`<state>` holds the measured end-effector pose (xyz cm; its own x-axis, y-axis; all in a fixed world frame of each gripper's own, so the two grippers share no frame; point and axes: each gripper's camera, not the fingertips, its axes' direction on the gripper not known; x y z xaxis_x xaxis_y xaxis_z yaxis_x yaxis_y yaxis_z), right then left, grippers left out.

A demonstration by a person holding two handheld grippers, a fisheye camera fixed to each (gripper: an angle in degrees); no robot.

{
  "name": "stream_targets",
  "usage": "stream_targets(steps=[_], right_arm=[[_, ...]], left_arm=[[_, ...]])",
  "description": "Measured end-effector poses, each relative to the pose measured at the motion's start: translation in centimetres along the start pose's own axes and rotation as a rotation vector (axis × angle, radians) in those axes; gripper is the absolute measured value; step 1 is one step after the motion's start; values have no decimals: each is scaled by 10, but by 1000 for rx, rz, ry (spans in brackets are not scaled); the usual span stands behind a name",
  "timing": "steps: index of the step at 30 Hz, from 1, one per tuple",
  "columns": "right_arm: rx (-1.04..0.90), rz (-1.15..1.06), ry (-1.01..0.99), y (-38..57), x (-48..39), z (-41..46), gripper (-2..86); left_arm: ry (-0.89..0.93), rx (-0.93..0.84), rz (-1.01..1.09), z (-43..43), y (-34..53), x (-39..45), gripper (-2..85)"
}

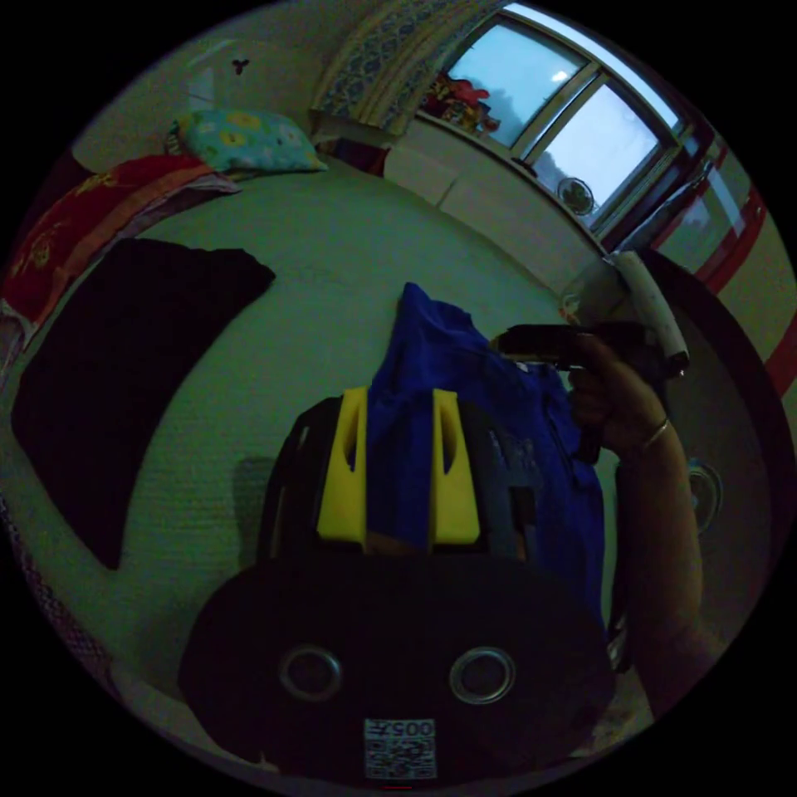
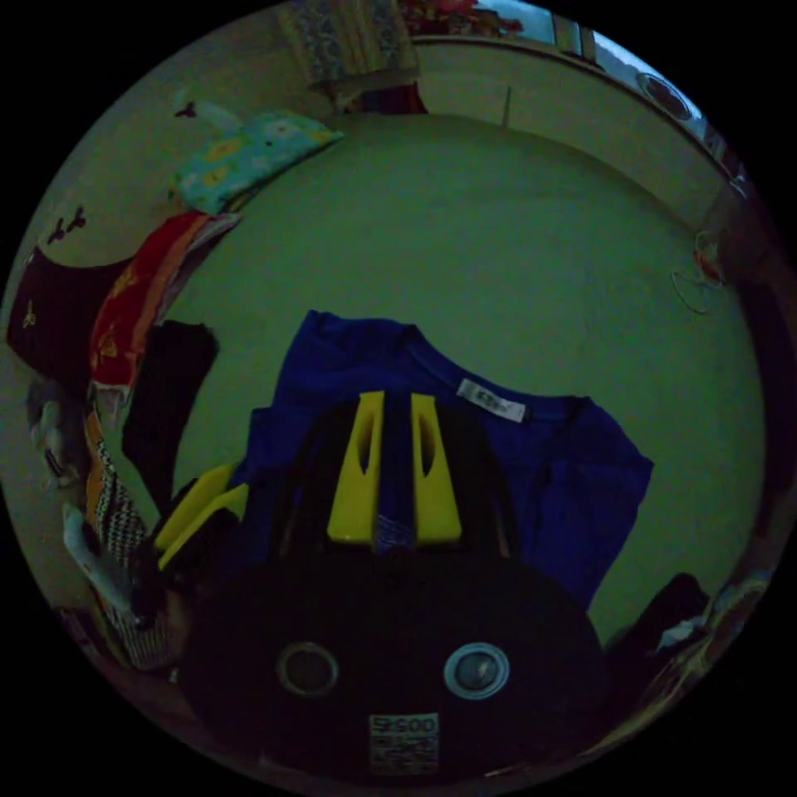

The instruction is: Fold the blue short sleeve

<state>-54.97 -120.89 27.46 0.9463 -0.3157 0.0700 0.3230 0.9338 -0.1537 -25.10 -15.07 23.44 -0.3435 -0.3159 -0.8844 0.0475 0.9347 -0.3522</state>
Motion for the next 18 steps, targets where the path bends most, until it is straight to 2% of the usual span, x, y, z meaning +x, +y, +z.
stream_targets(steps=[5, 11, 18], right_arm=[[-1, -160, -191, -4, -35, -5, 79], [11, -203, -145, -15, -51, -5, 69], [-46, -200, -83, -27, -53, 2, 71]], left_arm=[[23, 15, 48, 14, -5, 5, 111], [-18, -4, 116, 19, -11, 13, 23], [191, -193, 195, 30, -14, 11, 2]])
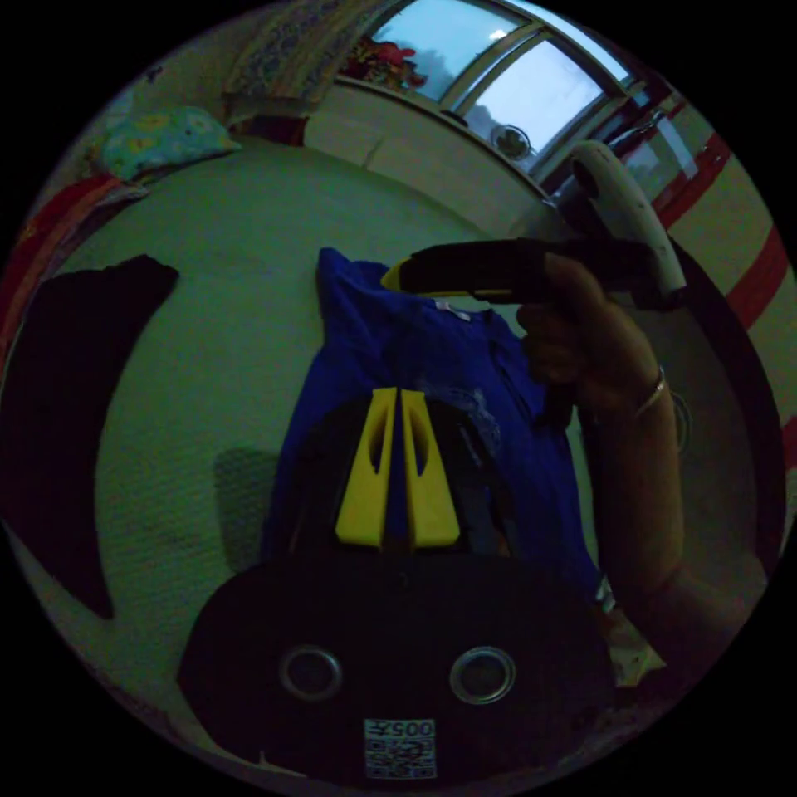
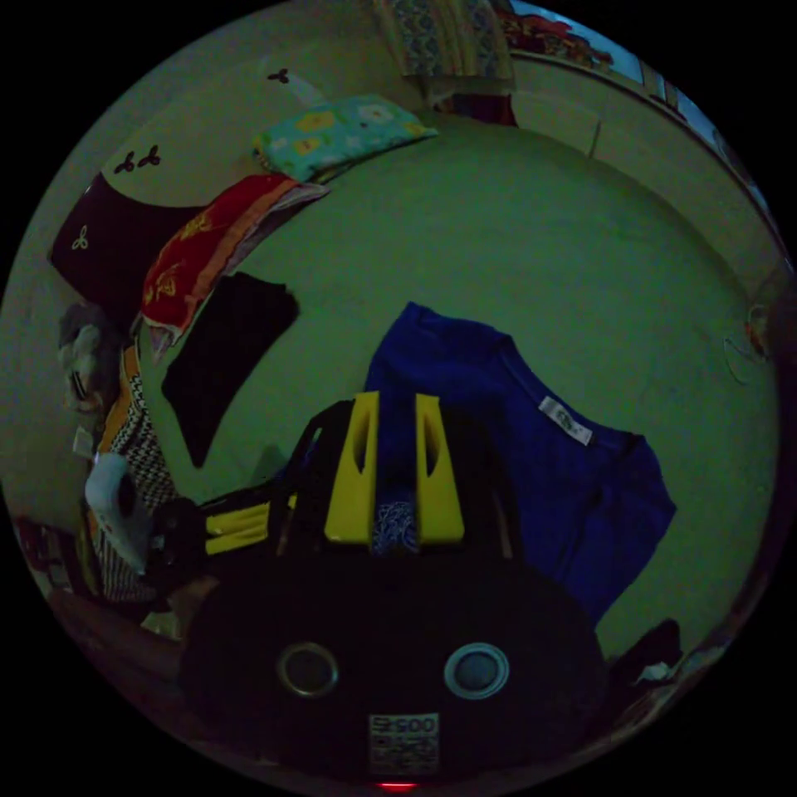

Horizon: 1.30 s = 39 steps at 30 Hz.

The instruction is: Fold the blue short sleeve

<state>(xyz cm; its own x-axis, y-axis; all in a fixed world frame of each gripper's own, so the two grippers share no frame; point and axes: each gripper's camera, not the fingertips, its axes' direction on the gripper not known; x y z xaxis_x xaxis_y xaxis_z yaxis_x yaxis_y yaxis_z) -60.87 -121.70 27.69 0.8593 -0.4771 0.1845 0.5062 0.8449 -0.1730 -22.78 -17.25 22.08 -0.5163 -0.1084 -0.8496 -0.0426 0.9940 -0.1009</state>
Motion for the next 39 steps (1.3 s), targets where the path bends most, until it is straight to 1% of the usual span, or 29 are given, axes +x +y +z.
stream_targets(steps=[2, 6, 8, 12, 13, 15, 17, 18, 20, 22, 24, 26, 28, 32, 34, 38, 39], right_arm=[[-42, -12, 25, -2, -2, 7, 73], [-82, -33, 71, -3, -6, 18, 75], [-14, -9, 39, -7, -3, 14, 75], [89, -4, -42, -23, -5, 9, 81], [88, -28, -29, -31, -10, 12, 86], [71, -37, 61, -45, -19, 21, 91], [56, -6, 245, -62, -26, 40, 84], [42, -4, 267, -66, -26, 46, 80], [-68, 6, 275, -77, -23, 72, 10], [-81, 4, 268, -78, -20, 80, -8], [-13, 22, 215, -76, -16, 73, -13], [81, 59, 107, -75, -9, 66, -14], [87, 86, 71, -77, -3, 72, -15], [20, 180, -18, -78, 15, 112, -13], [31, 177, -47, -74, 21, 115, -13], [-70, 154, -162, -67, 35, 111, 1], [-64, 151, -171, -65, 36, 108, 1]], left_arm=[[6, -3, -5, -2, 1, -1, 1], [-115, 81, -84, -15, 5, -5, 3], [-155, 105, -118, -16, 7, -7, 9], [-241, 111, -168, -7, 6, -4, 49], [-287, 133, -182, -4, 5, -2, 59], [-320, 125, -202, 3, 3, -2, 66], [-294, 96, -212, 12, 2, -3, 65], [-287, 80, -220, 18, 2, -3, 63], [-300, 81, -224, 20, 3, -1, 56], [-302, 76, -239, 17, 4, 0, 37], [-293, 102, -279, 13, 7, -2, 23], [-284, 146, -329, 7, 12, -3, 14], [-306, 200, -359, 0, 17, 0, 7], [-338, 211, -396, 0, 20, 5, 2], [-323, 194, -420, 4, 22, 6, 0], [-295, 218, -438, 0, 27, 15, 1], [-301, 229, -430, -3, 28, 19, 1]])
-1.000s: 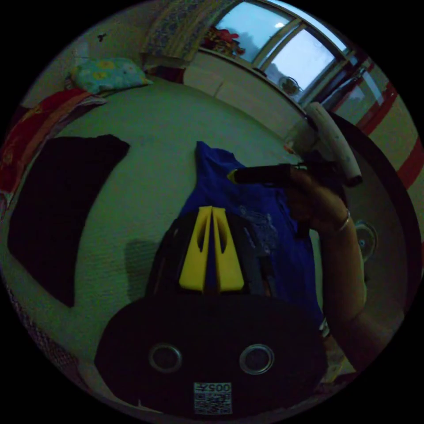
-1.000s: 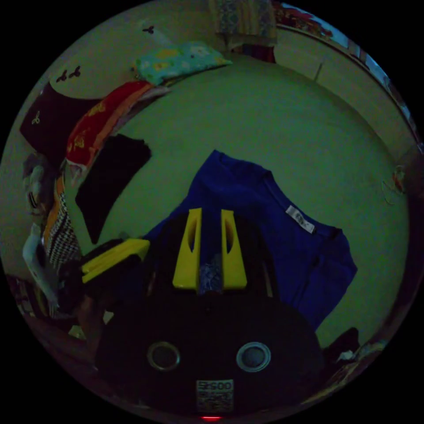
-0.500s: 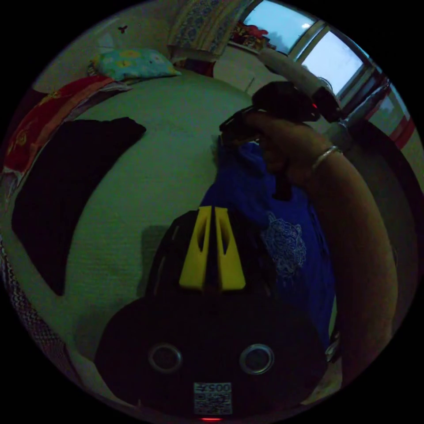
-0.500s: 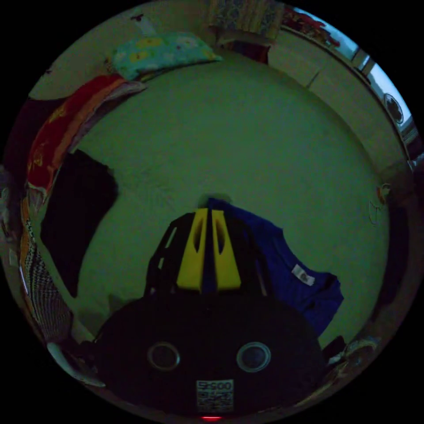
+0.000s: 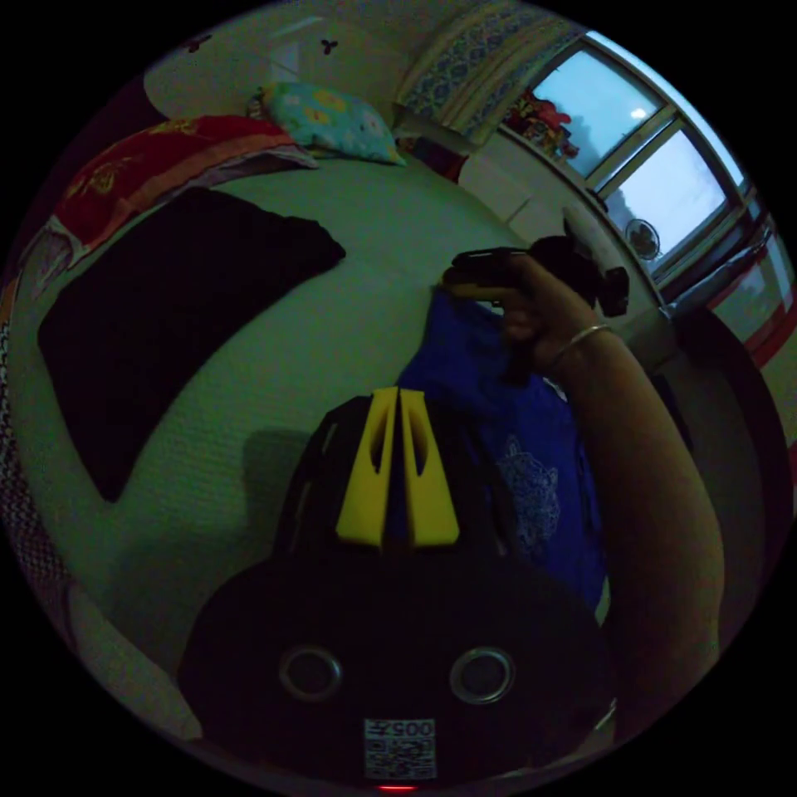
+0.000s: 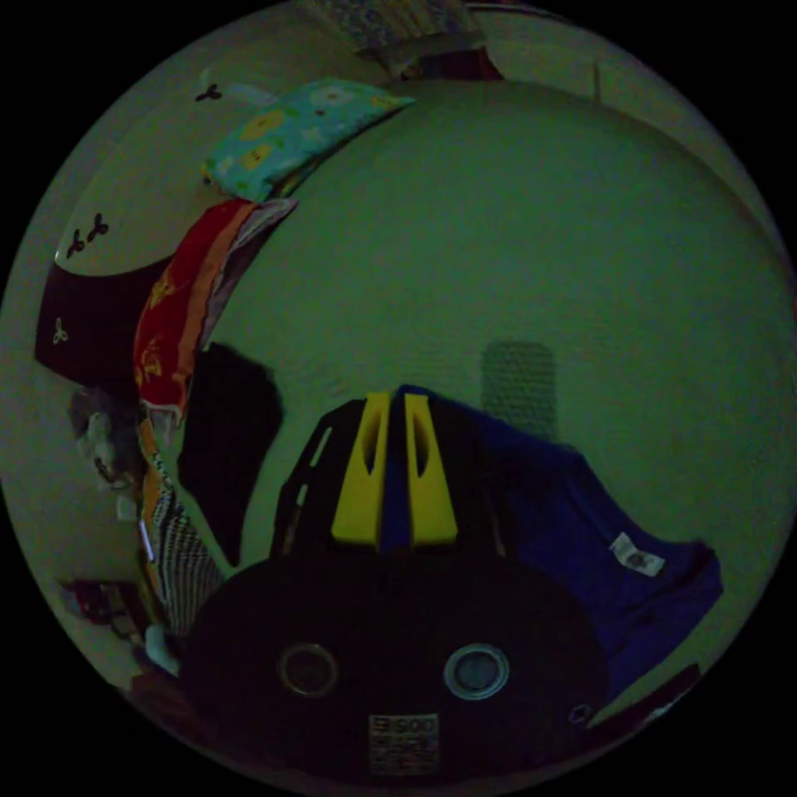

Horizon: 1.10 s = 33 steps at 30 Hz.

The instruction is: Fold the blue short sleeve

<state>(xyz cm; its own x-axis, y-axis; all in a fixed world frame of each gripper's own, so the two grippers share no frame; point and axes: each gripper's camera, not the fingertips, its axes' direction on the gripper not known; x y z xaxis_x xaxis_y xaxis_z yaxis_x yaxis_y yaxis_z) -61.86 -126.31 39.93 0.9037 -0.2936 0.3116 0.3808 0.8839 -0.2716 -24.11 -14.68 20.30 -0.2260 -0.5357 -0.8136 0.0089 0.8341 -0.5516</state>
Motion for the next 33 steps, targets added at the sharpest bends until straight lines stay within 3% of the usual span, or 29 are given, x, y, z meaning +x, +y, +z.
stream_targets(steps=[3, 8, 13, 16, 18, 20, 24, 33], right_arm=[[16, -82, -18, 13, -1, -17, -6], [72, -143, 149, 43, 2, -33, -14], [89, -200, 119, 81, 5, -30, -13], [177, -271, 261, 119, 0, -17, -15], [195, -245, 323, 136, 4, 0, -15], [110, -156, 262, 146, 22, 27, -14], [202, -105, 199, 169, 35, 40, -14], [276, -152, 353, 223, 19, 63, -14]], left_arm=[[-4, 20, 6, -7, 5, 7, 1], [-24, -1, -7, -6, 12, 18, 0], [-47, -25, -11, 0, 21, 36, -1], [-35, -21, -21, -1, 26, 46, -2], [-38, -30, -24, -1, 29, 52, -2], [-46, -28, -19, -1, 32, 61, -2], [-63, -26, -6, -1, 39, 80, -2], [-109, 23, -9, -7, 56, 124, -5]])
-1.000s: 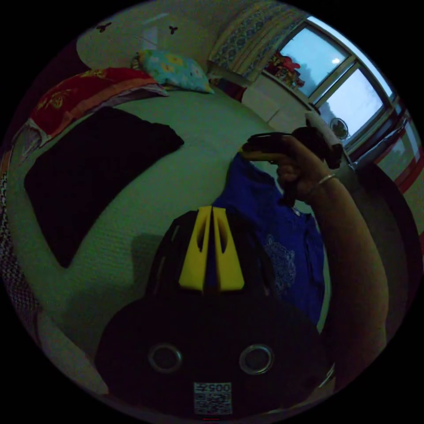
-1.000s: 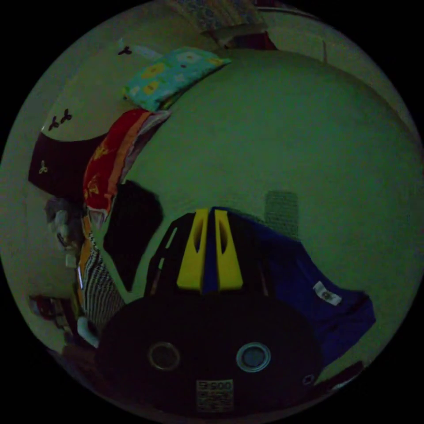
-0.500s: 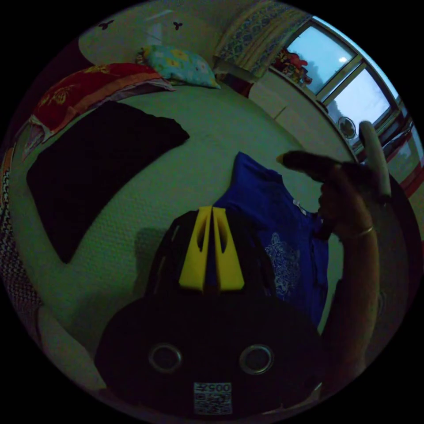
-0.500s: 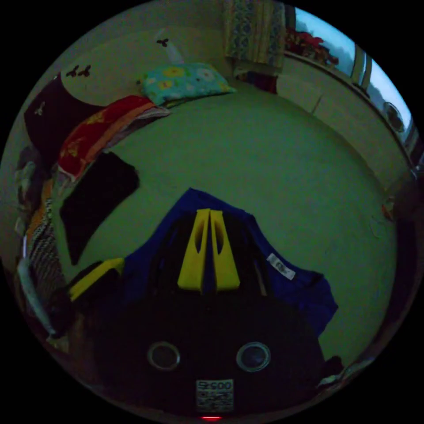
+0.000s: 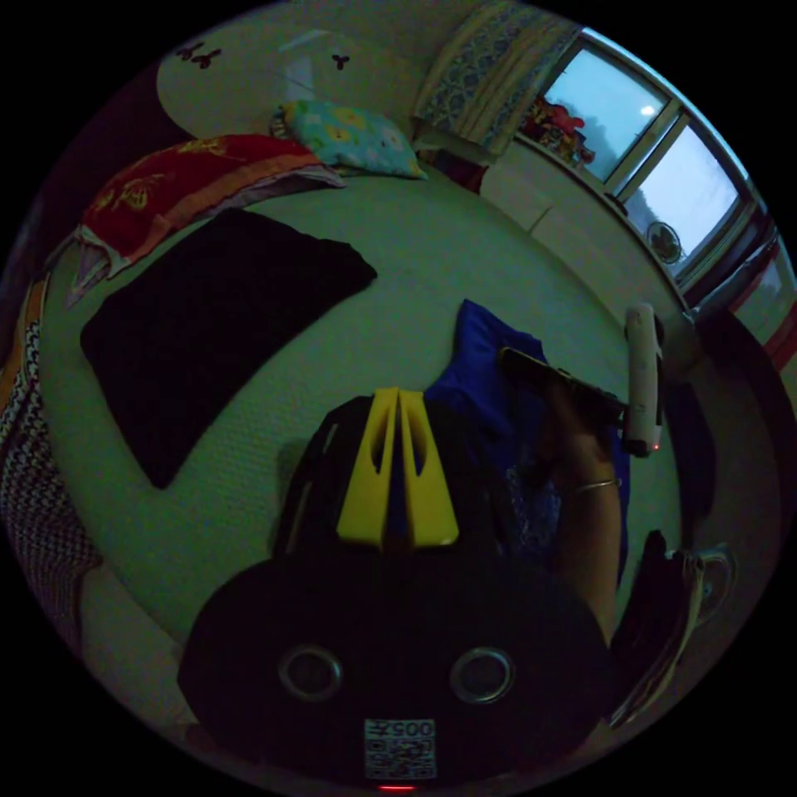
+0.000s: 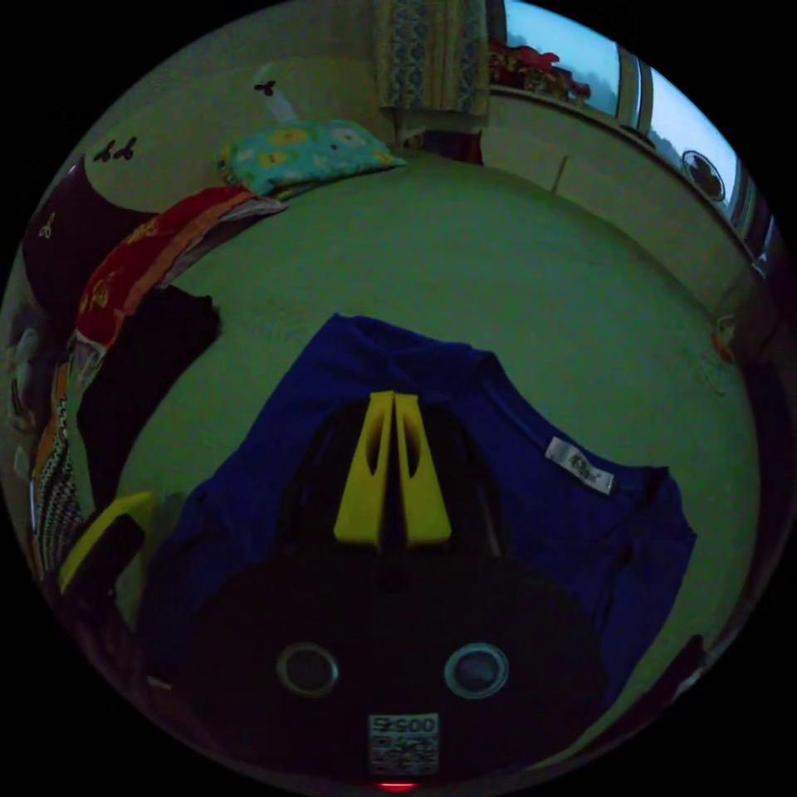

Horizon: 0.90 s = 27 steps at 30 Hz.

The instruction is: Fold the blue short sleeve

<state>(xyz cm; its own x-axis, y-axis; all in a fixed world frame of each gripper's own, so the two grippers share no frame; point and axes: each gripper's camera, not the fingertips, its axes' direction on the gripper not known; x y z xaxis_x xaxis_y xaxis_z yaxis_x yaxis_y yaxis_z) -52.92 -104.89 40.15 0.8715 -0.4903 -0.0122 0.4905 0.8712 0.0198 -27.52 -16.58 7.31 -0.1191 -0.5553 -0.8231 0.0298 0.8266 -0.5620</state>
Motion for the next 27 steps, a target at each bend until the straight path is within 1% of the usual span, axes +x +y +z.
stream_targets(steps=[3, 6, 8, 11, 15, 19, 21, 27], right_arm=[[26, 0, 0, 17, -4, -3, -14], [123, 35, -25, 39, -4, -15, -12], [187, -9, -138, 53, -7, -30, -10], [191, -7, -182, 66, -8, -41, -10], [205, -18, -189, 83, -8, -37, -11], [110, -19, -265, 94, -7, -21, -11], [117, -38, -254, 100, -10, -21, -11], [32, -109, -74, 113, -28, -8, -13]], left_arm=[[4, -2, 52, 5, 7, 26, -5], [12, -2, 120, 12, 14, 57, -4], [22, 16, 159, 16, 19, 76, -4], [28, 53, 227, 24, 29, 106, -4], [-40, 34, 304, 35, 38, 142, -5], [-60, -77, 287, 52, 41, 164, -4], [-55, -86, 289, 53, 42, 172, -4], [-87, -119, 313, 59, 48, 202, -4]])
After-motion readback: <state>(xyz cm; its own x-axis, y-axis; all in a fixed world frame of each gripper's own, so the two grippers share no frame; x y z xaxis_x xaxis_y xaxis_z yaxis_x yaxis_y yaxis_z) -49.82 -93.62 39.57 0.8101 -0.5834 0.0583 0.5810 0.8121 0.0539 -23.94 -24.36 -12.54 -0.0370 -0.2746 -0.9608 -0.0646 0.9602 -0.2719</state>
